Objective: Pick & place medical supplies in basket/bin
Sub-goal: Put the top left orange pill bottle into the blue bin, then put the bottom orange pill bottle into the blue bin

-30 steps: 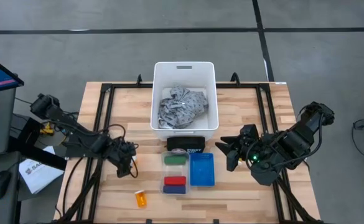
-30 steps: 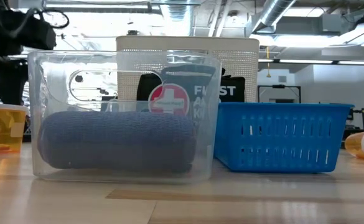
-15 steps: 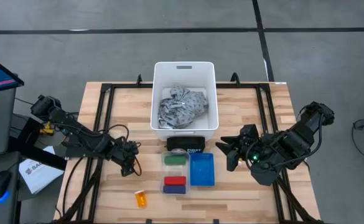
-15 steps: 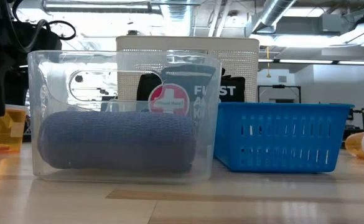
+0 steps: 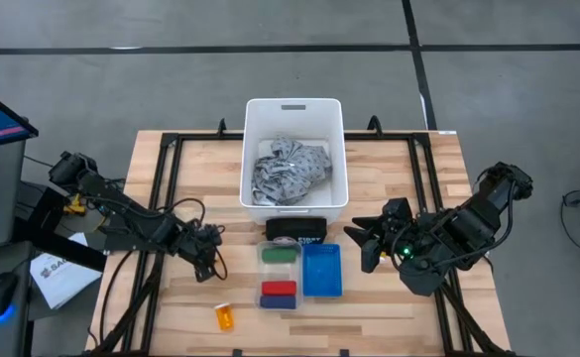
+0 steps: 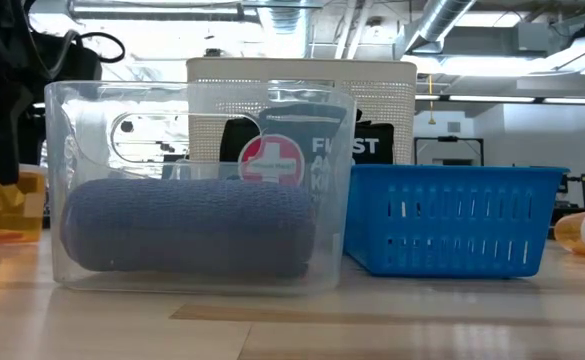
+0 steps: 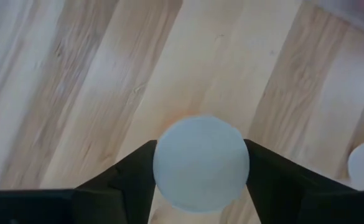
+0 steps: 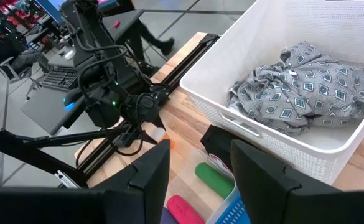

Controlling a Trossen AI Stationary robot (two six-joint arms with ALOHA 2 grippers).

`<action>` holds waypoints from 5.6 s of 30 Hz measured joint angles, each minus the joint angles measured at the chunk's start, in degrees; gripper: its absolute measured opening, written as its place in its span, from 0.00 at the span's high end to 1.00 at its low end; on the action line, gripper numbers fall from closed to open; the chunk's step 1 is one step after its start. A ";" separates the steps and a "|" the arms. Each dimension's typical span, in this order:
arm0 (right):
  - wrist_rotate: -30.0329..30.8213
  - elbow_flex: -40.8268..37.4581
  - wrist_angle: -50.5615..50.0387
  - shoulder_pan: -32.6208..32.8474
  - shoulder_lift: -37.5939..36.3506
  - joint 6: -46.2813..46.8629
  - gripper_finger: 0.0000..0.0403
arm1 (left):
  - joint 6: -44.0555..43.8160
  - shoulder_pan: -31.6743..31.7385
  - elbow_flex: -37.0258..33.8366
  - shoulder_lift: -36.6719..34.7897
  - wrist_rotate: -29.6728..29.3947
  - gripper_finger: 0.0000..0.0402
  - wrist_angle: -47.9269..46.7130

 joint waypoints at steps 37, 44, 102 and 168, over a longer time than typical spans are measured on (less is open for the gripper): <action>-5.58 -0.02 -7.63 4.77 -0.04 0.79 0.59 | 32.20 8.42 46.05 28.71 2.81 0.49 4.76; -5.55 -0.02 -9.36 8.05 -0.04 0.19 0.59 | 31.75 9.75 53.27 37.71 0.78 0.48 7.37; -3.64 -0.02 -11.94 10.37 0.00 2.58 0.59 | 33.27 15.52 55.06 49.44 3.93 0.43 12.10; -0.37 0.00 -10.31 13.15 -0.01 4.22 0.59 | -14.91 -5.58 55.05 27.59 9.18 0.29 -22.50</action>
